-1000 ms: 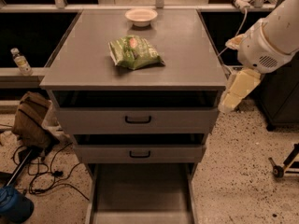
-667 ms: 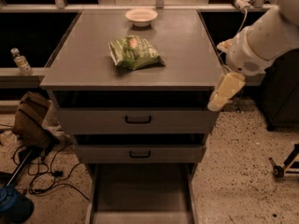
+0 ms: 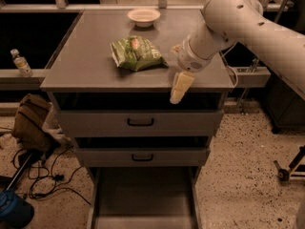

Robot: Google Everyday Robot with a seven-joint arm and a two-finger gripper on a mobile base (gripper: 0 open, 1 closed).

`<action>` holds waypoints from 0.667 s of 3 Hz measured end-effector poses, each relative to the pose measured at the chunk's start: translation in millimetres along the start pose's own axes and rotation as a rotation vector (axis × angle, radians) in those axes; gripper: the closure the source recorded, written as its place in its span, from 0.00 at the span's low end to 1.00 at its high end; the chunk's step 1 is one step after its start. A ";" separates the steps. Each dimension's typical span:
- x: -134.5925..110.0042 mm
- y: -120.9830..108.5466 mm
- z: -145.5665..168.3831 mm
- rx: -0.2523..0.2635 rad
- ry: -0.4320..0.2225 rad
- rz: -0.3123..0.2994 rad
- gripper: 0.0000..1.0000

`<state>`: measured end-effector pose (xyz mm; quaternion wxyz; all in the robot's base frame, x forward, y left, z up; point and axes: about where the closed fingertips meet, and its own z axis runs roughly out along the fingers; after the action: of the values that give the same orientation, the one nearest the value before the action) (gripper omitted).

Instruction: Place green jalapeno chip bag into bottom drawer

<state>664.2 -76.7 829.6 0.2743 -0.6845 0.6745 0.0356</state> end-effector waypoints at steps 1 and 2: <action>0.0 0.0 0.0 0.000 0.000 0.000 0.00; -1.8 -6.8 1.2 0.012 -0.010 -0.013 0.00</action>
Offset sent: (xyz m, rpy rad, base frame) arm 0.0157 0.0004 0.0088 0.0160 -0.0467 0.0156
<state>670.9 -75.0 831.6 0.2822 -0.6871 0.6687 0.0332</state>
